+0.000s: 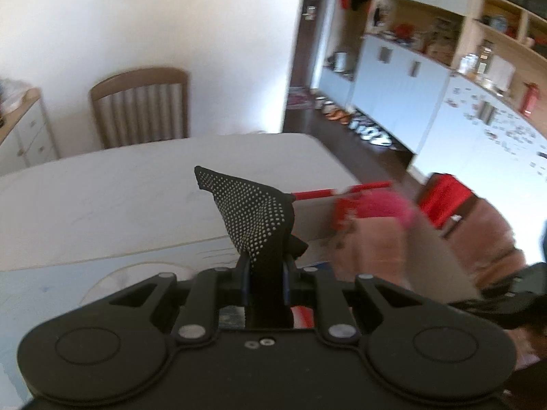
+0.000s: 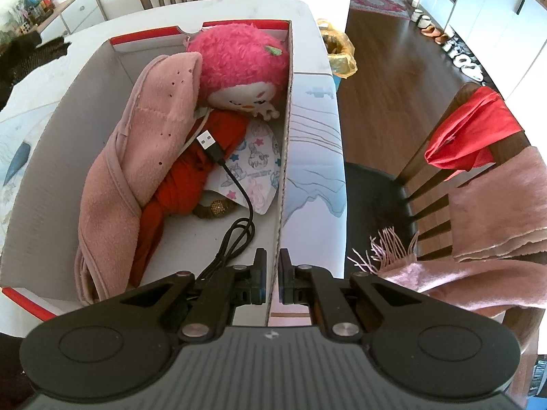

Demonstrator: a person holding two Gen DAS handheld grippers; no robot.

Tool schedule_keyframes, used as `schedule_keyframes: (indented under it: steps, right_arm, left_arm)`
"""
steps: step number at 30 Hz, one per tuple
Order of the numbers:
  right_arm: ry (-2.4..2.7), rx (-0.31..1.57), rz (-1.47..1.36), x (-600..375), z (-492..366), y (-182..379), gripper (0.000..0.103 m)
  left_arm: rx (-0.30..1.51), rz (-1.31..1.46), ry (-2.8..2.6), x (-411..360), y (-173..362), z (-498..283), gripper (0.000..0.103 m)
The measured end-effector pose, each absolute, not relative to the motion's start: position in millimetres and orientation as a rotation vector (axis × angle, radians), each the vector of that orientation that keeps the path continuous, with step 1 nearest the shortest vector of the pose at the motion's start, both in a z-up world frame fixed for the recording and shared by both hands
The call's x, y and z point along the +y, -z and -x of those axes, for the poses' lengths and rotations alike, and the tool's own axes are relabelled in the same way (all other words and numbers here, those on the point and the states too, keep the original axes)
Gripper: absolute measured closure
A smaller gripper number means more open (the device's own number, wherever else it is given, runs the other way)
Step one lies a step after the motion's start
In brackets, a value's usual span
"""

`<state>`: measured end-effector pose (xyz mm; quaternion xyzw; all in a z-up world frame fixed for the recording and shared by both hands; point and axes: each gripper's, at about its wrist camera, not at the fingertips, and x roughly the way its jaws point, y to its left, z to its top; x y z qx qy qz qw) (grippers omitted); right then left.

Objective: Organize objects
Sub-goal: 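Carry the black glove with the left gripper into the box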

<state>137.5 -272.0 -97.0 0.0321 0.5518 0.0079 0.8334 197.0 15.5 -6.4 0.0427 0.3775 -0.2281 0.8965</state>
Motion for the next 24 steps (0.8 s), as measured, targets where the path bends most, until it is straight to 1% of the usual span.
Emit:
schedule_keyframes:
  steps: [5, 10, 24]
  right_arm:
    - [-0.024, 1.165, -0.068, -273, -136, 97, 0.097]
    - [-0.029, 1.163, -0.074, -275, -136, 97, 0.097]
    - [-0.039, 1.153, -0.081, -277, -134, 97, 0.097]
  left_arm:
    - [0.764, -0.129, 0.593, -16, -3, -174, 0.088]
    - [0.783, -0.175, 0.715, -50, 6, -161, 0.088]
    - [0.899, -0.311, 0.893, -120, 61, -150, 0.088]
